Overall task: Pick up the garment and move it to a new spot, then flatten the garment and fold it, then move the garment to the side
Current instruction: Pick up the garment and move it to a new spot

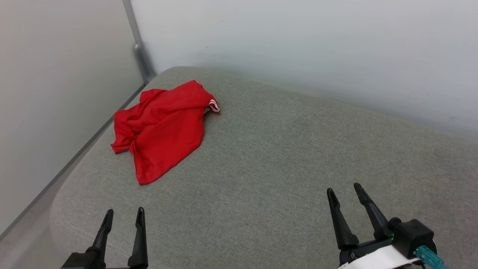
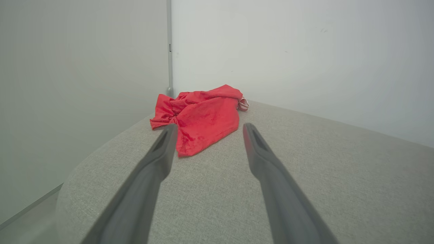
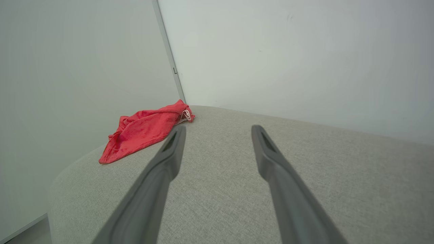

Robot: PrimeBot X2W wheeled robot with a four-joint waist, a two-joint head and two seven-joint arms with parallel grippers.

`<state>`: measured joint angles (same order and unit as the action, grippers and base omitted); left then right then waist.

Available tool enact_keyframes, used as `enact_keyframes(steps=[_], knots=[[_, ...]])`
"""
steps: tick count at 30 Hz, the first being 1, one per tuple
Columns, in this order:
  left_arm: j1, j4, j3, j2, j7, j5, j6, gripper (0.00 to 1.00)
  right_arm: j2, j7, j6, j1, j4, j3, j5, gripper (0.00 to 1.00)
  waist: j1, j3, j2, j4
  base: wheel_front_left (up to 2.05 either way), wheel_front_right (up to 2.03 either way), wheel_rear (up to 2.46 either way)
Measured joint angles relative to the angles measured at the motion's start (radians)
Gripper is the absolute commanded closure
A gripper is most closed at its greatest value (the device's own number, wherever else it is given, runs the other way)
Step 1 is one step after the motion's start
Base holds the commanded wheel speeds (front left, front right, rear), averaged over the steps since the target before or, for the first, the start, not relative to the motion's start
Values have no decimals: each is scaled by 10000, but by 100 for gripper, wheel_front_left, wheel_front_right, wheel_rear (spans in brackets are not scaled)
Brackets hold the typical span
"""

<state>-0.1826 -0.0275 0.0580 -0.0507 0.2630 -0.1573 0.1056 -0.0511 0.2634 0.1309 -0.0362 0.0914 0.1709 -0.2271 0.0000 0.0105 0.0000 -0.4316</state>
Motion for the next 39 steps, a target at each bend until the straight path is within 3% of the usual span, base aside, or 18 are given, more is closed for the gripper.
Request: enact_keyframes(steps=[12, 20, 24, 29, 34, 39], knots=[[163, 259, 29, -4, 0, -585, 94, 0, 2, 0, 0, 218, -178, -21, 591, 0, 0, -643, 0, 297, 0, 0, 0], [1685, 832, 451, -117, 0, -752, 207, 0, 4, 0, 0, 889, -821, -40, 1542, 0, 1, -1876, 0, 772, 0, 0, 0], [2983, 1653, 211, -1223, 0, -1218, 236, 0, -98, 0, 0, 1216, -1241, -8, 1778, 0, 1, -2650, 0, 1038, 0, 0, 0], [4874, 2859, -755, -3275, -493, -2265, 238, 0, -286, 0, 0, 1425, -1622, -13, 1988, 0, 2, -3559, 0, 1395, 0, 0, 0], [6696, 3659, -2061, -5248, -1967, -3352, 251, 0, -426, -6, 0, 1488, -1916, -134, 2196, 0, 3, -4360, 0, 1703, 0, 0, 0], [8003, 4437, -3137, -6566, -4096, -5434, 253, 0, -510, -42, 0, 1596, -2153, -98, 2376, 0, 2, -5023, 0, 2014, 0, 0, 0]])
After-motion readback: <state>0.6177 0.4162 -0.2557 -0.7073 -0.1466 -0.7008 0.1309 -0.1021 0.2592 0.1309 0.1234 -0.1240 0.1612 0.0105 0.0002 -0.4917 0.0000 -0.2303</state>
